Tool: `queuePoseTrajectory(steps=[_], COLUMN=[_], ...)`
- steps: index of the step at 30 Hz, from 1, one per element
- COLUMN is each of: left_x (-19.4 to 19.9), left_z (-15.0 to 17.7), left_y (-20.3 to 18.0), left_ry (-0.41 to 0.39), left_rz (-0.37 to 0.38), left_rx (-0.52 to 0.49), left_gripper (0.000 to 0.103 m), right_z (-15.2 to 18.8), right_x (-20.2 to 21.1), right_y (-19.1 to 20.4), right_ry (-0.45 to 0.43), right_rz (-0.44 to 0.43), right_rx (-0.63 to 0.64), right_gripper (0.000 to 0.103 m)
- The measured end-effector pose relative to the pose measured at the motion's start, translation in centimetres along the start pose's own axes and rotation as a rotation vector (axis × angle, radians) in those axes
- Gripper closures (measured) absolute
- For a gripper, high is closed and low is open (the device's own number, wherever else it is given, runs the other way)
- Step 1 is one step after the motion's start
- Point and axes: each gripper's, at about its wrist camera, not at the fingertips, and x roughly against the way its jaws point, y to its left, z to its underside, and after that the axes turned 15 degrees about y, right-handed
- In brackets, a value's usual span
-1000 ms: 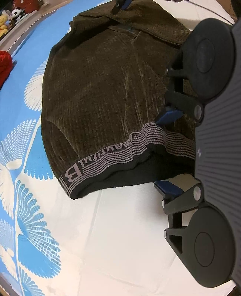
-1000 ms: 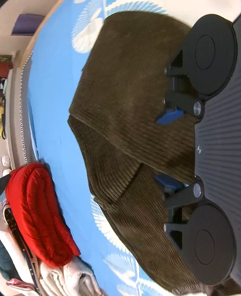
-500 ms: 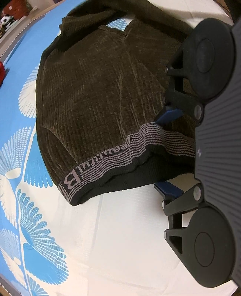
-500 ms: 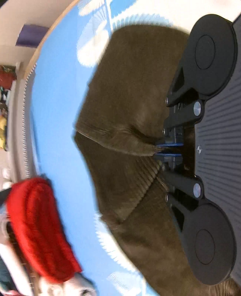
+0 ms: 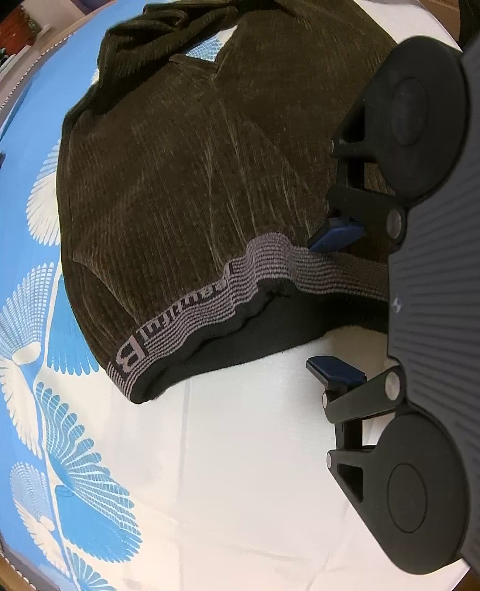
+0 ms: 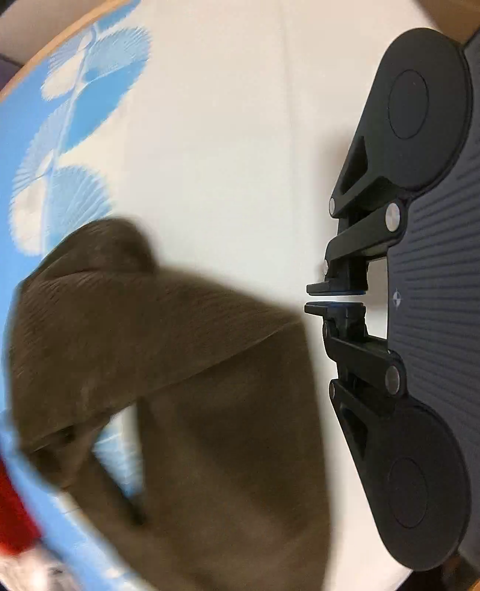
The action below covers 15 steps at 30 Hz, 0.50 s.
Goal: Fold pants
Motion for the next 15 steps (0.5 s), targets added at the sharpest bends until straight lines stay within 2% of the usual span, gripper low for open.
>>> queuePoseTrajectory(steps=[3,5,7,10,15], left_x=[0.0,-0.2,-0.5,-0.9,-1.4], left_z=[-0.2,-0.4,-0.7,-0.9,-1.2], left_y=[-0.6,-1.1,-1.4,-1.6,-1.2], left_ry=[-0.002,0.001,0.01,0.022,0.037], left_rz=[0.008,-0.004,-0.018,-0.031,-0.017], left_rx=[0.001,-0.003,-0.006,-0.013,-0.026], left_gripper=[0.035,0.034,0.034,0.033,0.033], right_z=[0.1,-0.5,-1.8,-4.8,-10.2], right_x=[3.1,4.9,5.3,4.5,1.7], right_y=[-2.3,-2.5,-1.7,1.7,8.3], right_ry=[-0.192,-0.336,-0.413,-0.435,-0.391], right_rz=[-0.116,-0.107,-0.1,-0.077,-0.01], right_rx=[-0.105,-0.13,-0.121,-0.04,0.12], right_gripper=[0.098,0.091,0.071,0.064,0.056])
